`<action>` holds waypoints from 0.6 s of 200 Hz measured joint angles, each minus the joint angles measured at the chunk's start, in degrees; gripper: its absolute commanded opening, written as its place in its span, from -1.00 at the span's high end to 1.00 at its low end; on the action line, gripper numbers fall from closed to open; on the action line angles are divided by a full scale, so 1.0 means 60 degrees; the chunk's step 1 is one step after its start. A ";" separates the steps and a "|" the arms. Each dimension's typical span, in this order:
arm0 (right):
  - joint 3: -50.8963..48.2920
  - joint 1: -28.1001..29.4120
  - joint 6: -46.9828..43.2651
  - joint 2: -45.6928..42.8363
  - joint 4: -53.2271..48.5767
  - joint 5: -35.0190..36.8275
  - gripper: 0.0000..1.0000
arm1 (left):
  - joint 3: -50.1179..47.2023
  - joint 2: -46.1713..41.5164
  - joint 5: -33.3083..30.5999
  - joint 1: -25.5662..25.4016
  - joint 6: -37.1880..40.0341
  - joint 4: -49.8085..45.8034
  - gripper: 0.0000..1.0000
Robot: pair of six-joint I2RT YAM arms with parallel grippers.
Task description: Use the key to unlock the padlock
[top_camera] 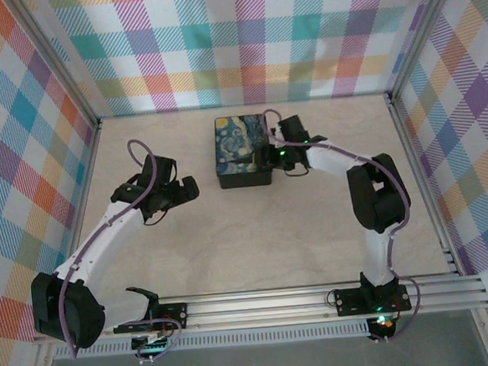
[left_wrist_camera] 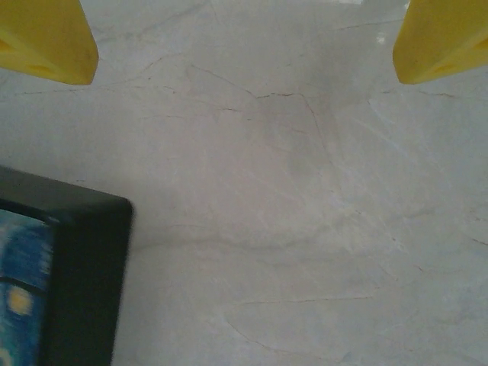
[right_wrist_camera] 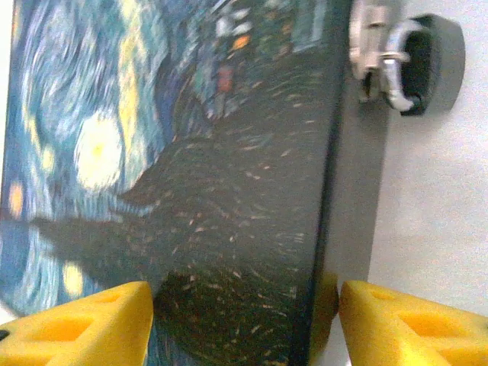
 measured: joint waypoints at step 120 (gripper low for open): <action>-0.0805 0.2524 0.0787 -0.1188 -0.0178 0.0404 -0.54 | -0.0739 0.0113 -0.0794 0.3399 -0.1949 -0.0372 -0.90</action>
